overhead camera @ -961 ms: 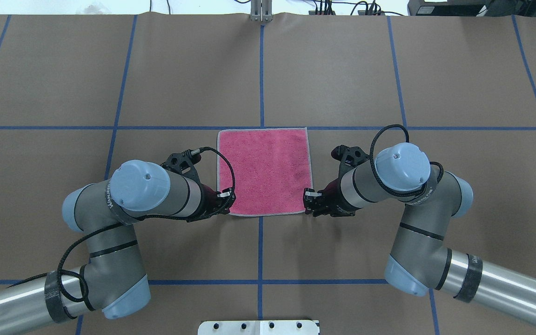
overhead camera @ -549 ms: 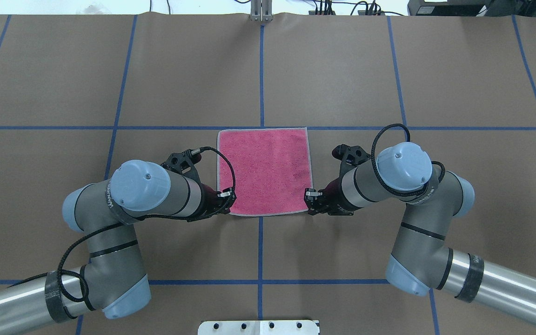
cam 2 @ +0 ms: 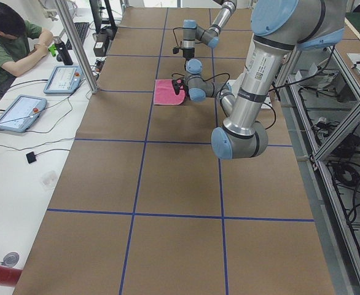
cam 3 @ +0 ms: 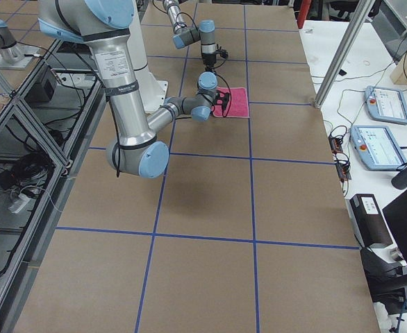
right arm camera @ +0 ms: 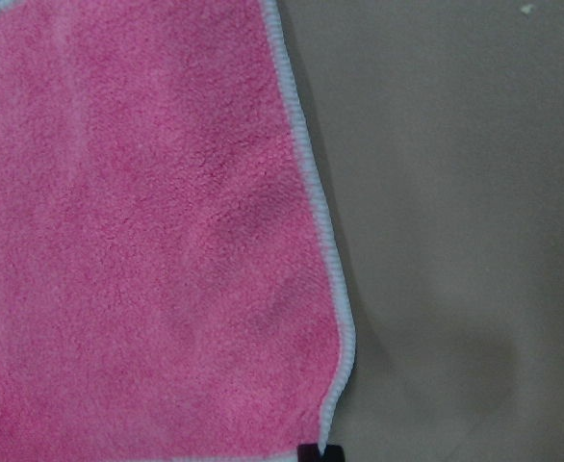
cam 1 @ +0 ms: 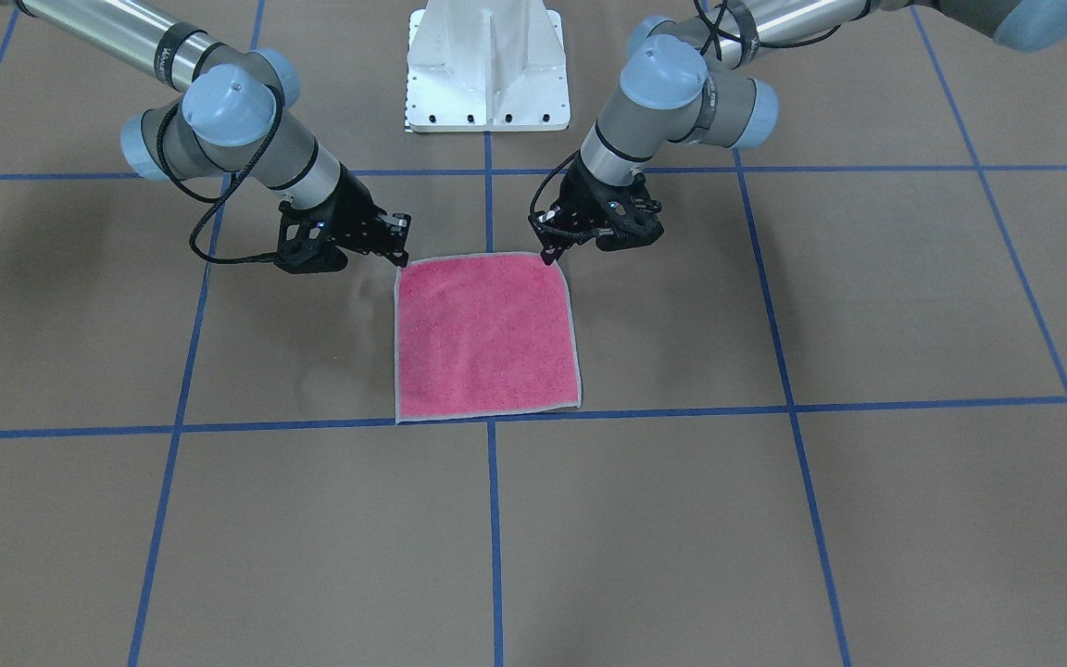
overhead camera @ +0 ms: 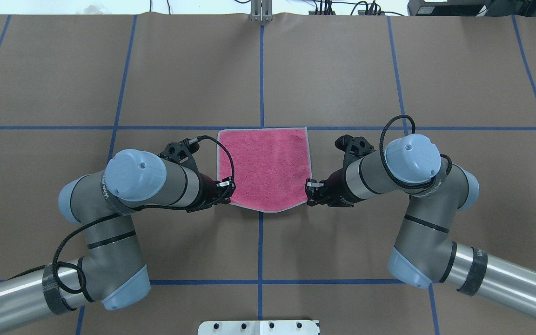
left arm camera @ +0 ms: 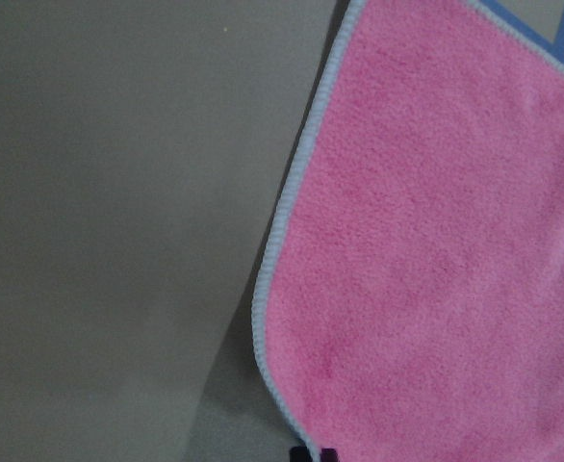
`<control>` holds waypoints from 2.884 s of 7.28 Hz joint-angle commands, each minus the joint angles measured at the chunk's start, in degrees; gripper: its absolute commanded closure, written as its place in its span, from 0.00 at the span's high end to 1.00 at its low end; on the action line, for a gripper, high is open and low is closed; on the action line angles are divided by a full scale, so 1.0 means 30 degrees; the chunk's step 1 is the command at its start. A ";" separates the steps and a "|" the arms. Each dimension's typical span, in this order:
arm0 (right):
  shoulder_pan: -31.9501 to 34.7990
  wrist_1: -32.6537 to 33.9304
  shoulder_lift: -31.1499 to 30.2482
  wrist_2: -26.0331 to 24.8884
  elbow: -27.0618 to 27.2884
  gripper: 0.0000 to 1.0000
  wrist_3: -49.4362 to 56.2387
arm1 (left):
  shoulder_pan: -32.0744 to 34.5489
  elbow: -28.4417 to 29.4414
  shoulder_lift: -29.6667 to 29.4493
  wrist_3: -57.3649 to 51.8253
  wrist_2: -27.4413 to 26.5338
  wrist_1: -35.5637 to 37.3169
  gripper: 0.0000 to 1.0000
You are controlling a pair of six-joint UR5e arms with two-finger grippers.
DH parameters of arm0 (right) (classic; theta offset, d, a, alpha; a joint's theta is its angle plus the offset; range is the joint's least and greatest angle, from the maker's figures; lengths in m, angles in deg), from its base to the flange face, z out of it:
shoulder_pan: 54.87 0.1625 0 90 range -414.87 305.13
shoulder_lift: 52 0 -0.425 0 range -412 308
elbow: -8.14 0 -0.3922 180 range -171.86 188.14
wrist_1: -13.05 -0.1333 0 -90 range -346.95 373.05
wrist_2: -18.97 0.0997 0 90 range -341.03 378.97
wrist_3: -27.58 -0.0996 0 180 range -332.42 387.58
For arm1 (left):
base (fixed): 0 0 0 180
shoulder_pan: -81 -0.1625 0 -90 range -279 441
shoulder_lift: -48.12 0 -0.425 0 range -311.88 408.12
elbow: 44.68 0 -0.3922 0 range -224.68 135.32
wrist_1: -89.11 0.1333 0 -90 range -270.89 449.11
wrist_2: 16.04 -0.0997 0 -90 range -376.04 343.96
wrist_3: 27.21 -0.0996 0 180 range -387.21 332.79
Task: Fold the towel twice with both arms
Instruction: 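Lift the near edge with both grippers and carry it over the far edge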
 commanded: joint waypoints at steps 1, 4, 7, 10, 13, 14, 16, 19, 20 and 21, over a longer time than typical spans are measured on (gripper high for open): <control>0.0824 -0.0210 0.0061 0.0164 0.0103 0.00 -0.0251 | 0.1314 -0.0544 -0.0118 0.0212 0.0100 -0.0041 0.00; 0.1793 -0.0211 0.0791 0.0136 0.0016 0.00 -0.1158 | 0.1760 0.0093 -0.0965 0.0242 0.0071 0.0017 0.00; 0.2642 -0.0211 0.1522 0.0019 -0.1297 0.00 -0.1189 | 0.1992 0.1327 -0.1262 0.0242 0.0012 -0.0012 0.00; 0.3406 -0.0211 0.2609 -0.0011 -0.2619 0.00 -0.1189 | 0.2667 0.1503 -0.1378 0.0243 0.0012 -0.0012 0.00; 0.3406 -0.0240 0.3575 -0.0245 -0.4083 0.00 -0.1160 | 0.2668 0.3050 -0.2399 0.0242 -0.0017 -0.0042 0.00; 0.3406 -0.0240 0.3605 -0.0246 -0.4086 0.00 -0.1160 | 0.2668 0.3376 -0.2549 0.0242 -0.0017 -0.0042 0.00; 0.3319 -0.0269 0.3606 -0.0275 -0.4319 0.00 -0.1160 | 0.2668 0.3669 -0.2550 0.0242 -0.0017 -0.0129 0.00; 0.3143 -0.0270 0.3752 -0.0861 -0.4524 0.00 -0.1102 | 0.2668 0.4023 -0.2550 0.0242 -0.0017 -0.0540 0.00; 0.3143 -0.0589 0.3810 -0.0861 -0.4874 0.00 -0.1101 | 0.2668 0.4023 -0.2550 0.0242 -0.0017 -0.0540 0.00; 0.3143 -0.1259 0.3811 -0.0861 -0.5283 0.00 -0.1101 | 0.2726 0.4023 -0.2550 0.0242 -0.0017 -0.0540 0.00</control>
